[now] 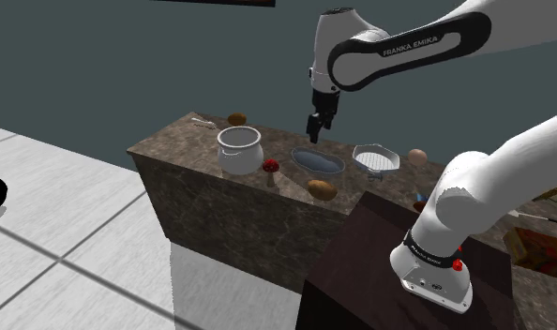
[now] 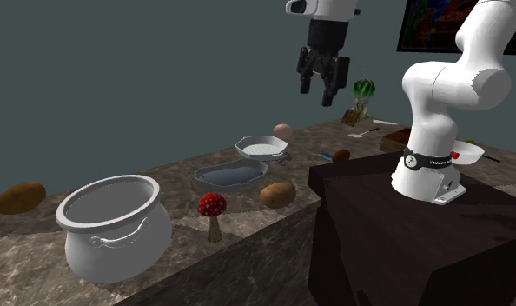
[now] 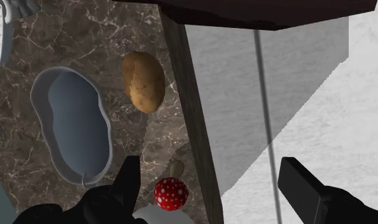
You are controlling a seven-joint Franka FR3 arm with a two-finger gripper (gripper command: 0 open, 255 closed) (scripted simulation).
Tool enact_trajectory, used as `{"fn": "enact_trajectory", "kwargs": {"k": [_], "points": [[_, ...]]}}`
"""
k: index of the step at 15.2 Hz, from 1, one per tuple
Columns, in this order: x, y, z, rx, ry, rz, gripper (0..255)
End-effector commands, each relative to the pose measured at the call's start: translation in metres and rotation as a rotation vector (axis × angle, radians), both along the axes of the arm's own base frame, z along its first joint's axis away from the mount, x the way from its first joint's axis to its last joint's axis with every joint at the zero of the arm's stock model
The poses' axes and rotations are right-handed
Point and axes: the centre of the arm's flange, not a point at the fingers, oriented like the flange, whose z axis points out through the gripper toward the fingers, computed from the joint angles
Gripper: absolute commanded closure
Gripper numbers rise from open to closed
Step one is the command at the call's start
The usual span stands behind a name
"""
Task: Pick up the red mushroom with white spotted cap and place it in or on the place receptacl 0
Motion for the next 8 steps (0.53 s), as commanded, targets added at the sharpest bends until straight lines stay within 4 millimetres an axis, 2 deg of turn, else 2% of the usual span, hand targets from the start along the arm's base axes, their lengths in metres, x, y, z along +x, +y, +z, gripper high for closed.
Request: {"fn": "enact_trajectory", "kwargs": {"k": [1,8], "points": [[0.018,-0.004,-0.019,0.003,-0.011,-0.007,0],[0.080,-0.018,-0.083,0.011,-0.039,-0.032,0]]}}
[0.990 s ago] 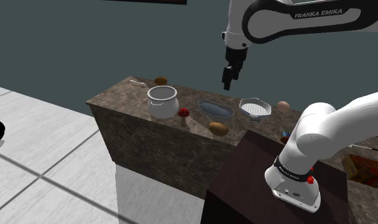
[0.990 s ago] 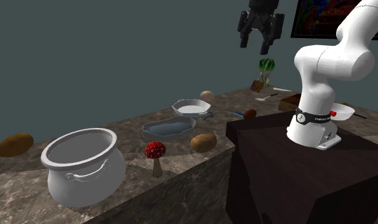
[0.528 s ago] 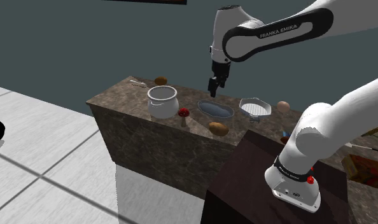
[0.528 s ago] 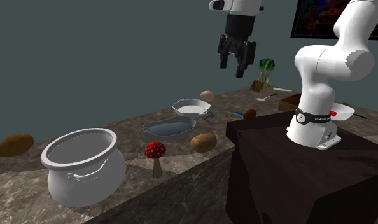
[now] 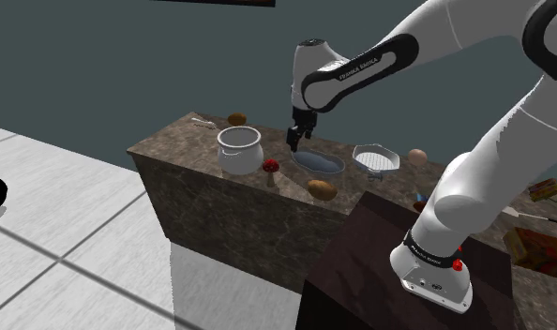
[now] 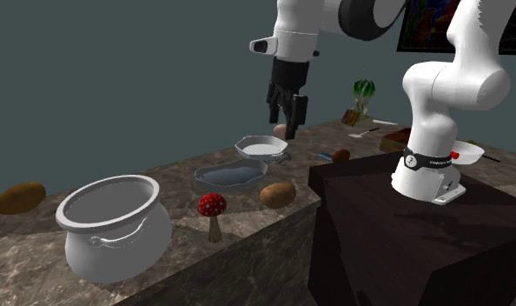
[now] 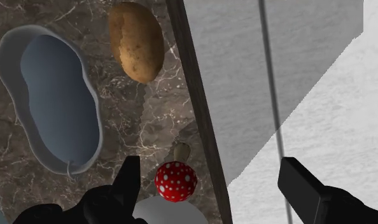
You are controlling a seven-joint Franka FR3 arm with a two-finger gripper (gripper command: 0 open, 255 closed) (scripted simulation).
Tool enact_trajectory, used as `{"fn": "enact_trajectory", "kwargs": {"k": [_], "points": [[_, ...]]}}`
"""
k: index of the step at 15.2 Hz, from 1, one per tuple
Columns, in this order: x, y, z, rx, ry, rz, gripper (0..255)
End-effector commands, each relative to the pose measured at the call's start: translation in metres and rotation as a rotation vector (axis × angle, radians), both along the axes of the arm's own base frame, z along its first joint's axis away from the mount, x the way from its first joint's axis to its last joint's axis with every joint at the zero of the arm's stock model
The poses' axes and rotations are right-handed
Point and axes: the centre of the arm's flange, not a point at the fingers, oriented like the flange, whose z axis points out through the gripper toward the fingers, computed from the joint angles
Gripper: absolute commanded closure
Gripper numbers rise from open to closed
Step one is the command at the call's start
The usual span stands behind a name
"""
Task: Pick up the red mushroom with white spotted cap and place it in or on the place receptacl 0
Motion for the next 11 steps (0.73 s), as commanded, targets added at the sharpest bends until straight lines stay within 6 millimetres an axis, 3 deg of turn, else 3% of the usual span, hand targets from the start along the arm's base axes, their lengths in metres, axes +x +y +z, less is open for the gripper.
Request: {"fn": "enact_trajectory", "kwargs": {"k": [1,11], "points": [[0.017,-0.006,-0.019,0.003,-0.009,-0.007,0],[0.108,-0.028,-0.106,0.015,-0.049,-0.043,0]]}}
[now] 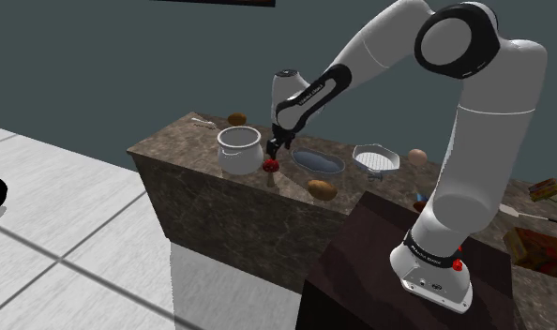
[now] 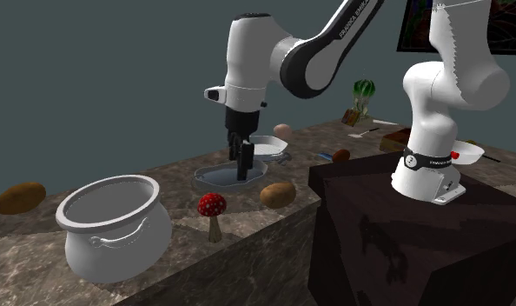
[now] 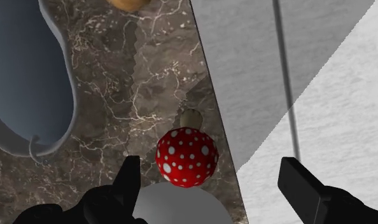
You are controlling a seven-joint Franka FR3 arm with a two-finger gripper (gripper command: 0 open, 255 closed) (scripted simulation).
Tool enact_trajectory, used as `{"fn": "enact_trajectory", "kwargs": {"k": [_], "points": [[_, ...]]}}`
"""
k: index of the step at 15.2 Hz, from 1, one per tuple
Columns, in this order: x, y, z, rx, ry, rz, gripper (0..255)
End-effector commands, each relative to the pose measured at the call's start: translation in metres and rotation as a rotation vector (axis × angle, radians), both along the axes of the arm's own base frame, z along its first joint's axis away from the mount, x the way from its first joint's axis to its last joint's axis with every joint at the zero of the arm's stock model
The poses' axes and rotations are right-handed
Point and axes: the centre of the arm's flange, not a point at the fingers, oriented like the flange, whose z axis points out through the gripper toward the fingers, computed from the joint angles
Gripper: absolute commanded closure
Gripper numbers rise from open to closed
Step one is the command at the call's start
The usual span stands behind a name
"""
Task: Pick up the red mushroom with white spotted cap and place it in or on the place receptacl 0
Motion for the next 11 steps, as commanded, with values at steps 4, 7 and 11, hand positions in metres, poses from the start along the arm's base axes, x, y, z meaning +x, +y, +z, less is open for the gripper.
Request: {"fn": "enact_trajectory", "kwargs": {"k": [4,7,11], "points": [[0.045,-0.014,-0.041,0.006,-0.021,-0.018,0],[0.074,-0.021,-0.066,0.010,-0.033,-0.029,0],[0.080,-0.024,-0.085,0.011,-0.035,-0.030,0]]}}
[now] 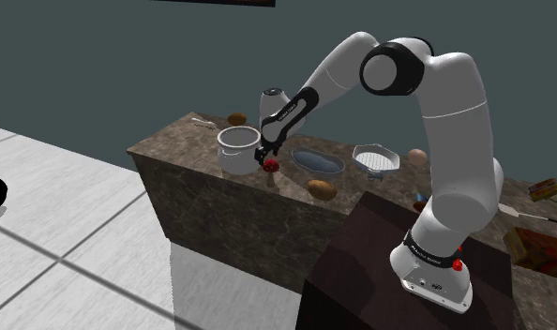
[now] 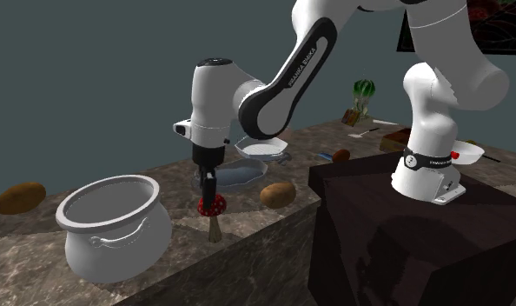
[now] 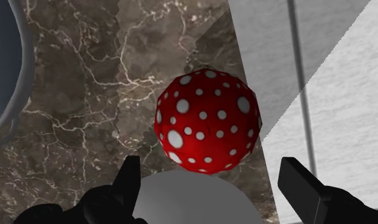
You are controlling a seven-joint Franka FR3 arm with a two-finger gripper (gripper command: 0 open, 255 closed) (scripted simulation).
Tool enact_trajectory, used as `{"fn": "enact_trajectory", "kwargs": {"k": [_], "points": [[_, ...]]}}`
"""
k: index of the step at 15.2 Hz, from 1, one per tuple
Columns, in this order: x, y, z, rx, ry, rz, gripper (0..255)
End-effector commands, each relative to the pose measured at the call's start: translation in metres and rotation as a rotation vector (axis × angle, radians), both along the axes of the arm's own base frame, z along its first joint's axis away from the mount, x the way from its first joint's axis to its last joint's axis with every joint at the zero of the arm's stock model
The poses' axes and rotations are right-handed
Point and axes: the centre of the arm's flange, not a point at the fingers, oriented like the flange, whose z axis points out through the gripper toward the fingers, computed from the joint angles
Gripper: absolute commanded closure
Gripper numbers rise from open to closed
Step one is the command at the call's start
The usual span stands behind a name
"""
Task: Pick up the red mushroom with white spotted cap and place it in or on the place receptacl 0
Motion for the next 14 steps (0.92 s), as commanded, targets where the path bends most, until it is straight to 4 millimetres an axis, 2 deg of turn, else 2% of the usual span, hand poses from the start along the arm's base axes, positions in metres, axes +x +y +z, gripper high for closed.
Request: {"fn": "enact_trajectory", "kwargs": {"k": [1,4,12,13,14], "points": [[0.002,-0.001,-0.010,0.000,-0.001,0.000,0],[0.005,-0.003,-0.029,0.000,-0.001,0.000,0],[0.005,-0.003,-0.029,0.000,-0.001,0.000,0],[0.005,-0.003,-0.029,0.000,-0.001,0.000,255],[0.005,-0.003,-0.029,0.000,-0.001,0.000,255]]}}
